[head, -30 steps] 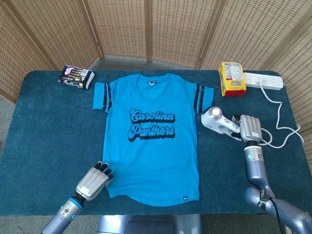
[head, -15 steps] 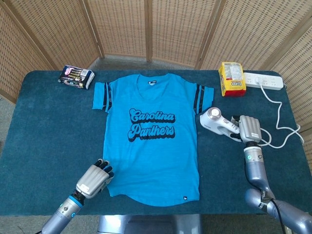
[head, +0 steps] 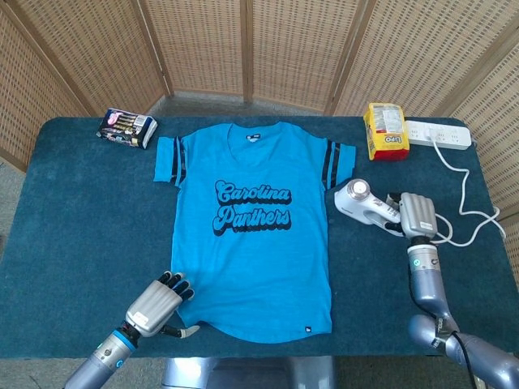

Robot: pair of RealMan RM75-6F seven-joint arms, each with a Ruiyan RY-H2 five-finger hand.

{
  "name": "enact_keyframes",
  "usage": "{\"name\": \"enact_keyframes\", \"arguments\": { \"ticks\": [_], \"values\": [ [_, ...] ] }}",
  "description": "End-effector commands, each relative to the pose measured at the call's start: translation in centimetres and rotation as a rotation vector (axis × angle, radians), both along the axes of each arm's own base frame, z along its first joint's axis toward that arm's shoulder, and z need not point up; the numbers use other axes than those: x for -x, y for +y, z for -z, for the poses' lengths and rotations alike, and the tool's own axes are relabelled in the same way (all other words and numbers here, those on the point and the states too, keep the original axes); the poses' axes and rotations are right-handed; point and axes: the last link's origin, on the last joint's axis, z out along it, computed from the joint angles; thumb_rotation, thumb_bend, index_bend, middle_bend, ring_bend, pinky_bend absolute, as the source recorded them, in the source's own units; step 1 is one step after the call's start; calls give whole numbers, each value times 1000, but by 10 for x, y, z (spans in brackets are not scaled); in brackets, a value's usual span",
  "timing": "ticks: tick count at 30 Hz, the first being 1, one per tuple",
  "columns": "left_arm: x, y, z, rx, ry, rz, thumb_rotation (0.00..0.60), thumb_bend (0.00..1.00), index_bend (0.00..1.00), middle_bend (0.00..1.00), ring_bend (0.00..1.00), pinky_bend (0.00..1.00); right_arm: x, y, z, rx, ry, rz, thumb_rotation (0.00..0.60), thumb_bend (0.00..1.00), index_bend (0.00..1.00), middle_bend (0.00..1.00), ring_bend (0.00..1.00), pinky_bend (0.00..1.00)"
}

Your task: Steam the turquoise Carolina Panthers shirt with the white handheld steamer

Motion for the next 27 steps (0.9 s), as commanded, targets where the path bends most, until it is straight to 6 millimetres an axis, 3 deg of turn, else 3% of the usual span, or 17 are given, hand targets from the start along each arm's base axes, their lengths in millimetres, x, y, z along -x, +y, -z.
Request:
{"name": "enact_keyframes", "arguments": {
  "ticks": [1,5,10,18,20,22,27],
  "values": [
    [1,1,1,3,10,-3,0,194,352,299,188,250,1,0,-1,2,2,2,600,308,696,723,755,734],
    [0,-1,-2,15,9,-1,12,232,352,299,188,251,2,1,-1,3,5,4,600,308,696,723,755,732],
    [3,-5,-9,10,25,22,81,266,301,298,188,250,1,2,0,-1,5,4,600,308,696,722,755,729],
    [7,-11,-17,3,29,33,101,265,271,296,185,250,-2,4,1,2,5,1,600,308,696,722,754,728],
    [9,-12,-16,5,37,33,145,272,270,295,184,250,-2,5,0,3,3,2,600,307,696,722,754,728],
    [11,-11,-15,9,48,34,229,300,265,293,184,250,-1,5,0,5,4,4,600,307,696,722,754,728],
    [14,-11,-15,6,64,40,297,314,258,290,183,249,-1,6,-1,7,6,8,600,308,696,722,754,728]
  ]
}}
